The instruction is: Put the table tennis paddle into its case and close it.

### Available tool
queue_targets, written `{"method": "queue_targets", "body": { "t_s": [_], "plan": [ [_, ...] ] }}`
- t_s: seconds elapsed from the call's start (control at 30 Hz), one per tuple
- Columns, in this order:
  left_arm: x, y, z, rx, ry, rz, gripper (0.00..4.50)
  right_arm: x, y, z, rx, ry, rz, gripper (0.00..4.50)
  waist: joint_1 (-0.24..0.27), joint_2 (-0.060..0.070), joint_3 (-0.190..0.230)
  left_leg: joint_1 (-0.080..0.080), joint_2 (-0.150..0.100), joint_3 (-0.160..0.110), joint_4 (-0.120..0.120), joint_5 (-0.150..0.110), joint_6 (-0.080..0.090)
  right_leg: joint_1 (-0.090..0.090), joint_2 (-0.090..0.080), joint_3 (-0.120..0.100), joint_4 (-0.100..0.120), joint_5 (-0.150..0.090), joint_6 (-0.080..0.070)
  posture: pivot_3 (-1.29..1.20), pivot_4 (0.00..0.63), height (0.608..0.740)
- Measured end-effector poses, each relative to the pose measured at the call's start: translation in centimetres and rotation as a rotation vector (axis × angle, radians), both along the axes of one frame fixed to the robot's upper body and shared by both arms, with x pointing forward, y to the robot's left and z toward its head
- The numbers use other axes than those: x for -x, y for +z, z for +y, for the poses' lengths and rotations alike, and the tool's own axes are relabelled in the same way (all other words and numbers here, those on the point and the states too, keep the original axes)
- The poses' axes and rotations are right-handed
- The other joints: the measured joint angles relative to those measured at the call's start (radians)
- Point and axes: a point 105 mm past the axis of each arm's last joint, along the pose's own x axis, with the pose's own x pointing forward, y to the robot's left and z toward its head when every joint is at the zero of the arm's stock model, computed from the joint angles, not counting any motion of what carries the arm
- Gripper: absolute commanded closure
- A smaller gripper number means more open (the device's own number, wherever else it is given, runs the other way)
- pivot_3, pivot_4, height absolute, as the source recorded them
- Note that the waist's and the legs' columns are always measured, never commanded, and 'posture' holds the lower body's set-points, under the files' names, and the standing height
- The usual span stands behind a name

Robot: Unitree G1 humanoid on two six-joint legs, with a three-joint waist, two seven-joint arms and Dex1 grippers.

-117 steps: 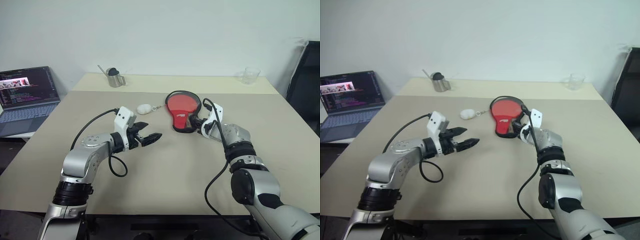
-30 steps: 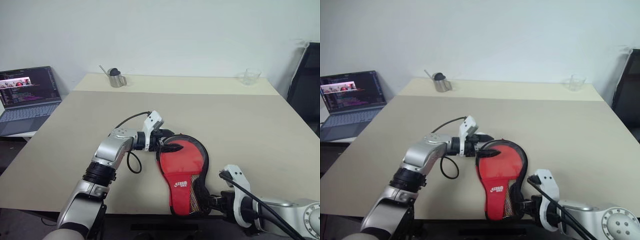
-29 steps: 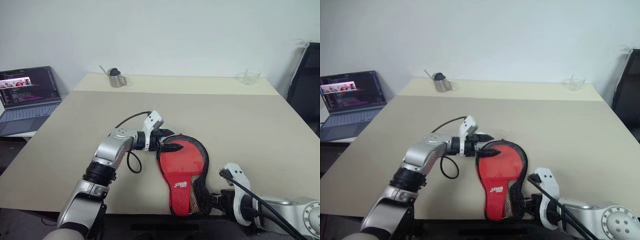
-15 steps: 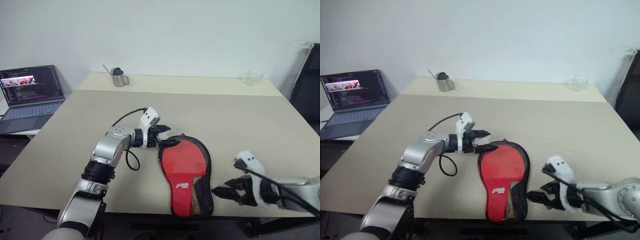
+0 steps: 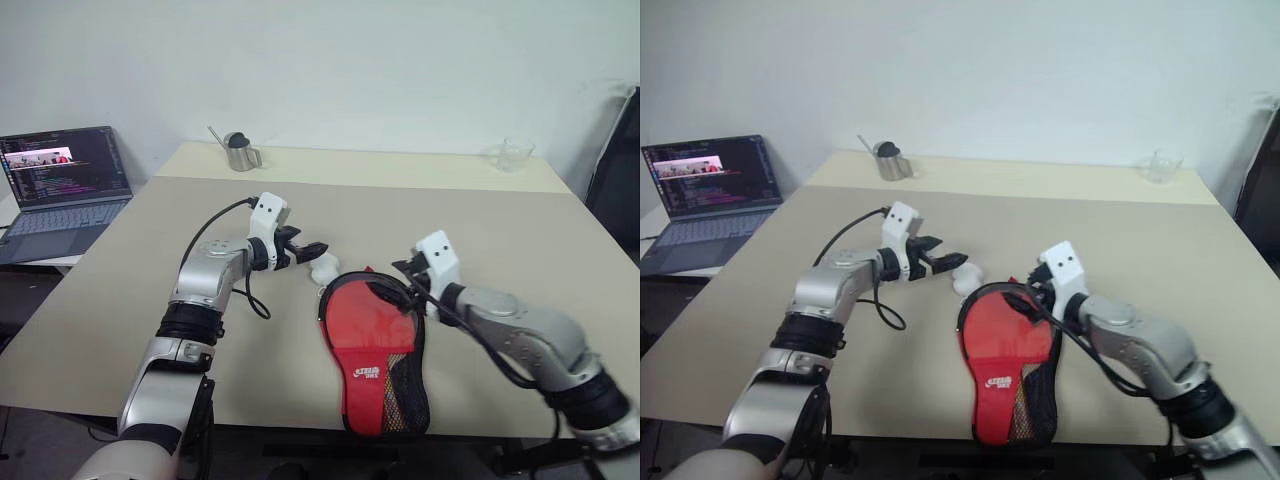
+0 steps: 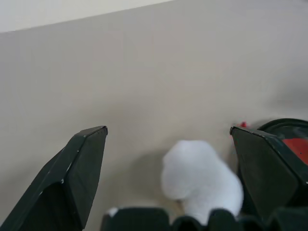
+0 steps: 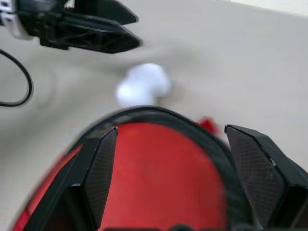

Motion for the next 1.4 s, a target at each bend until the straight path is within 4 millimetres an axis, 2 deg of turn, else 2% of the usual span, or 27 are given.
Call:
{"method": "queue_targets", "body": {
  "t_s": [0.13,0.27,0.57,0.73,0.97,1.07,1.37,1.4],
  "plan": [
    [0.1,-0.6,0.3,-0.01,0.013,0.053,0.02,0.3,-2.4,2.9,0.027,0.069,0.003,0.65,0.0,0.0,0.0,0.001,0.0,-0.001,0.001,0.0,0.0,0.001,0.0,0.0,0.002,0.0,0.0,0.0,0.15,0.74],
    [0.3,-1.5,0.2,-0.033,0.014,0.106,0.02,-0.1,-5.6,3.1,0.058,0.058,0.076,0.65,0.0,0.0,0.0,0.002,0.0,-0.001,0.003,0.0,0.0,0.001,0.0,0.0,0.005,0.0,-0.001,0.0,0.15,0.74],
    [0.3,-3.8,-1.9,-0.061,0.022,0.214,0.02,-1.7,-6.5,3.5,0.027,0.031,0.048,0.65,-0.002,-0.003,-0.003,0.004,0.001,-0.002,0.007,0.0,0.0,0.003,0.001,0.0,0.008,0.001,-0.002,0.0,0.15,0.74],
    [0.2,-5.8,-1.8,-0.087,0.073,0.284,0.02,-2.1,-6.6,3.9,0.02,0.029,0.038,0.65,-0.005,-0.005,-0.005,0.005,0.001,-0.002,0.013,0.0,0.0,0.003,0.001,0.0,0.015,0.001,-0.002,0.0,0.15,0.74],
    [-0.3,-6.7,-2.3,-0.107,0.105,0.3,0.02,-2.3,-7.1,3.8,0.031,0.021,0.046,0.65,-0.004,-0.008,-0.015,0.009,0.001,-0.002,0.014,0.0,0.0,0.004,0.0,0.0,0.019,0.001,-0.002,0.0,0.15,0.74],
    [-0.6,-6.9,-2.8,-0.112,0.108,0.296,0.53,-2.4,-7.1,3.7,0.035,0.016,0.048,0.6,-0.001,-0.007,-0.018,0.009,0.001,-0.003,0.014,0.0,0.0,0.005,-0.001,0.0,0.019,0.001,-0.002,0.0,0.15,0.74],
    [-1.9,-6.6,-4.4,-0.143,0.119,0.266,3.62,-2.4,-7.2,3.9,0.039,0.024,0.05,0.6,-0.002,-0.008,-0.018,0.009,0.0,-0.002,0.013,0.0,0.0,0.004,-0.001,-0.001,0.019,0.001,-0.002,0.0,0.15,0.74],
    [-2.1,-6.5,-4.5,-0.149,0.124,0.259,3.86,-2.4,-7.2,4.0,0.039,0.025,0.05,0.6,-0.002,-0.008,-0.018,0.009,0.0,-0.002,0.013,0.0,0.0,0.004,-0.001,-0.001,0.019,0.001,-0.002,0.0,0.15,0.74]
  ]
}}
